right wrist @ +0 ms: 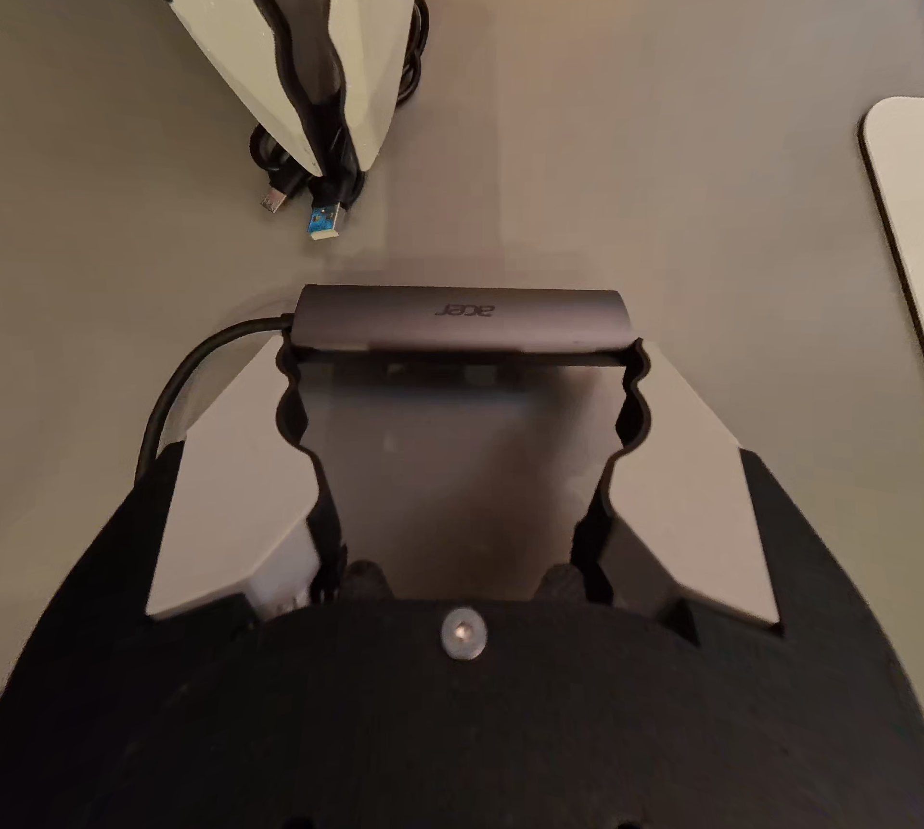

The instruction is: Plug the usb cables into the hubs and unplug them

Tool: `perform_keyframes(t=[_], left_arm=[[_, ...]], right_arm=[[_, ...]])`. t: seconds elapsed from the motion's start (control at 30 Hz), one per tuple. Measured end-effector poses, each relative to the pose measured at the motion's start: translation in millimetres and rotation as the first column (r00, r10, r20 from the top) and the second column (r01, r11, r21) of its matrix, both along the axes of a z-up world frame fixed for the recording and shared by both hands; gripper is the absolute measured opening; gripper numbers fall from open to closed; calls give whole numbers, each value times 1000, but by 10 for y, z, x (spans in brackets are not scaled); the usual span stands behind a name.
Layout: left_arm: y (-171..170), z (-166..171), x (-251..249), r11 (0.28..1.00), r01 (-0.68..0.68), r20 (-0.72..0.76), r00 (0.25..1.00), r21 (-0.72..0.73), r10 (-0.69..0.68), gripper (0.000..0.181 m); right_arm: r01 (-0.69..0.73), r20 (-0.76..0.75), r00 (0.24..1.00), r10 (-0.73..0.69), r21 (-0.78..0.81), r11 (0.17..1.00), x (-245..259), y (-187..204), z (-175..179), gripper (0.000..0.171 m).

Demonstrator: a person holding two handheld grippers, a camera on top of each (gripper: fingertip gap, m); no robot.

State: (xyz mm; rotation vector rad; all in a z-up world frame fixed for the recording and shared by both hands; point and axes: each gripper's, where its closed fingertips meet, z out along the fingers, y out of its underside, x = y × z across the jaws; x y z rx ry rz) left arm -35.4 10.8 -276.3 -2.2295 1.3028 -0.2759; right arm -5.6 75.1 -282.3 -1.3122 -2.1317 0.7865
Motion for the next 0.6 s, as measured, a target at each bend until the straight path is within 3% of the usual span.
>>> perform_keyframes(t=[0.27,0.6], left_arm=[[-25,-3,10,998,-54,43,998,27,53,5],[17,17,-26,996,-51,-26,998,77,54,15]], right_arm=[[-7,46,999,5,39,999,87,10,6,127],[29,231,971,-65,154,988,396,62,4,126]])
